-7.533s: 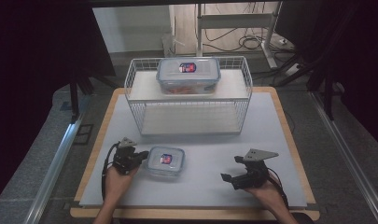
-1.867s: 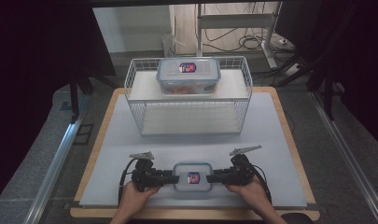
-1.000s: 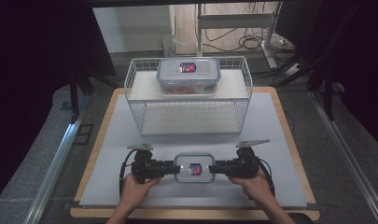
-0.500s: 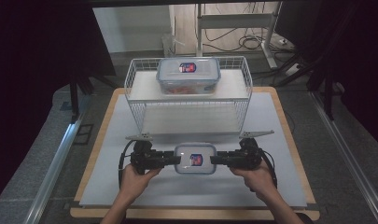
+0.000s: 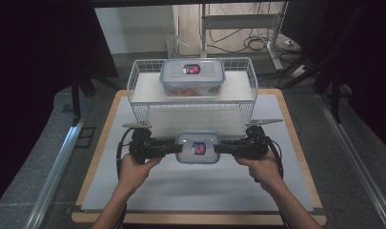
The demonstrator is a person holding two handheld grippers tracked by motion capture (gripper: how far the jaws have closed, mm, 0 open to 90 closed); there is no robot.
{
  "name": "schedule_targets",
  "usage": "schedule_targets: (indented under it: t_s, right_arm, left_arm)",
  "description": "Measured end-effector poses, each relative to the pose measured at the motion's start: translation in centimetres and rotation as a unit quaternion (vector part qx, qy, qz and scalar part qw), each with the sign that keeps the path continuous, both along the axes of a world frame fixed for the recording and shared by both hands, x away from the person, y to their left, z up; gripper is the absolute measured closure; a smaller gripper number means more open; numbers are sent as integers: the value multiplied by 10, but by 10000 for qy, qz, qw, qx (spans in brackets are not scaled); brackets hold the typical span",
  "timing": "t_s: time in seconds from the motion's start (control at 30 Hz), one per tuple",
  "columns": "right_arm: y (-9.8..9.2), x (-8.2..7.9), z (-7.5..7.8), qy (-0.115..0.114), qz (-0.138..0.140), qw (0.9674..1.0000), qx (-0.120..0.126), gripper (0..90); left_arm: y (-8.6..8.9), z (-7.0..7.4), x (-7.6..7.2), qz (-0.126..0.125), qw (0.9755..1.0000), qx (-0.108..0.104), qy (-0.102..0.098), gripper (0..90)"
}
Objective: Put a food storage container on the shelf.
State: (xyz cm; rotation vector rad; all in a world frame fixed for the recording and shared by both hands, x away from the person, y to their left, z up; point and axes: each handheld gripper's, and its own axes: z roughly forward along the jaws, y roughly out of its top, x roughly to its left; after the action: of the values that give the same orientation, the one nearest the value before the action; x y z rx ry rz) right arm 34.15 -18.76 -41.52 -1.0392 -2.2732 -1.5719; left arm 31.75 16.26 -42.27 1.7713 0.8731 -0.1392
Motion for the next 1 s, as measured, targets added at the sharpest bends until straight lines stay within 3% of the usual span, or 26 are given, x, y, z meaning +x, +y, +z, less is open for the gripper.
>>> schedule_targets:
  t_s: [0.53, 1.0]
  right_arm:
    - [6, 21, 36, -131, -62, 9998, 153, 584]
    - [6, 37, 59, -211, -135, 9993, 271, 585]
  left_arm:
    - [8, 36, 21, 74, 9998, -133, -92, 566]
    - [9, 60, 38, 140, 9995, -234, -141, 568]
